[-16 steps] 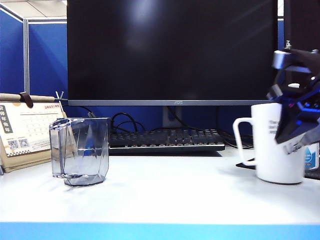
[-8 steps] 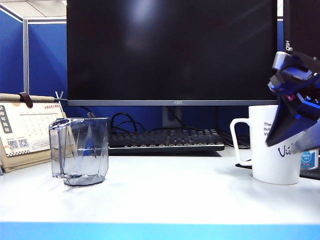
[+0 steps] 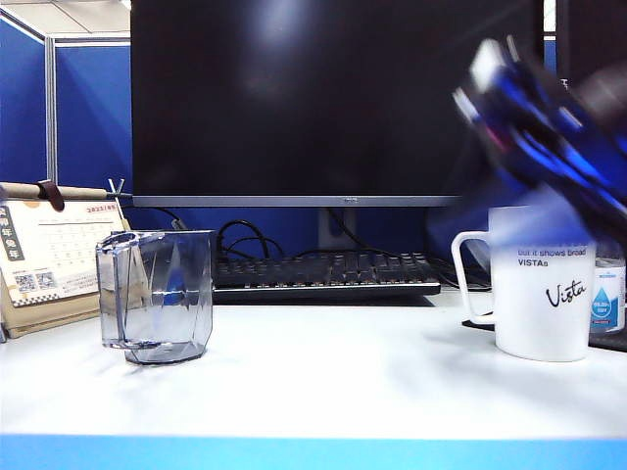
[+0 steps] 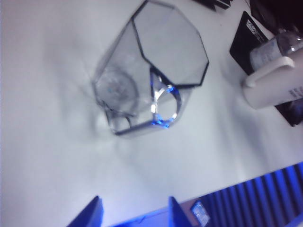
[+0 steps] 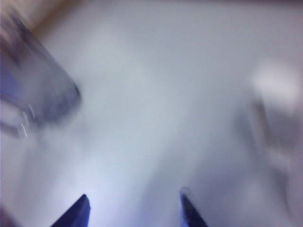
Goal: Swap the positions of the transparent plastic cup and the white ceramic cup.
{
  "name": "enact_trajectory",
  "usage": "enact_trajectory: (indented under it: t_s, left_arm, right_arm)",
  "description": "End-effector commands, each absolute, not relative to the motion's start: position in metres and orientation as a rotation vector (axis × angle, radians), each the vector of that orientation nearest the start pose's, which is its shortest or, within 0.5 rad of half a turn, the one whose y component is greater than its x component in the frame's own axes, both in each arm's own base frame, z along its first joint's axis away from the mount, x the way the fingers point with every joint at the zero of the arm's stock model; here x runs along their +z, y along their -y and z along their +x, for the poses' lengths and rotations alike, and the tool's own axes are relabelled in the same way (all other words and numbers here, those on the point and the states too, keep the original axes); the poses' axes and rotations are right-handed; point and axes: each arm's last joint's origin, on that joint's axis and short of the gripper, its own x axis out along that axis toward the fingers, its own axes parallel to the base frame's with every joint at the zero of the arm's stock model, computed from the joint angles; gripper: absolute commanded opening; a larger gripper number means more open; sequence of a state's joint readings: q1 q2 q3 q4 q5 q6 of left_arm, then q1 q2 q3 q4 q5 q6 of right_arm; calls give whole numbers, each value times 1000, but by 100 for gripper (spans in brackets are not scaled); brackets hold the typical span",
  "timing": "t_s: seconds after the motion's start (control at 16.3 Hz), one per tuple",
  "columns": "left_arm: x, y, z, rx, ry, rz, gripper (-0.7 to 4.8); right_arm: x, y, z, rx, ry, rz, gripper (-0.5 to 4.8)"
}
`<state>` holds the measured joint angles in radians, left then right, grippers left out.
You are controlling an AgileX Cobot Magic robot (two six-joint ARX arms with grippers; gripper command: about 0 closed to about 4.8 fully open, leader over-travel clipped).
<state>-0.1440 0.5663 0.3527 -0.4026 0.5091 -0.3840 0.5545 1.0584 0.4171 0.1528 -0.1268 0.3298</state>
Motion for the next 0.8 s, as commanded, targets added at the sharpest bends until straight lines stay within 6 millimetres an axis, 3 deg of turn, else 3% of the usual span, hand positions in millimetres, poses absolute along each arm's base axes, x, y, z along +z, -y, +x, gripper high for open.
enact_trajectory:
  t_s: [0.06, 0.12, 0.18, 0.37, 0.55, 0.8]
  left_arm:
    - [192, 38, 123, -544, -702, -466, 192]
    - [189, 42, 122, -538, -706, -442, 243]
    - [188, 45, 121, -529, -702, -416, 252]
    - [189, 55, 119, -555, -692, -389, 252]
    - [185, 68, 116, -565, -729, -346, 289]
    - [175, 77, 123, -570, -806, -332, 293]
  right_arm:
    - [191, -120, 185, 557, -502, 228, 248]
    - [184, -123, 189, 538, -515, 221, 292]
    - [178, -124, 193, 514, -527, 212, 298]
    - [169, -126, 198, 481, -542, 191, 298]
    - [169, -125, 198, 436, -519, 137, 312]
    - [170, -124, 199, 370, -488, 92, 312]
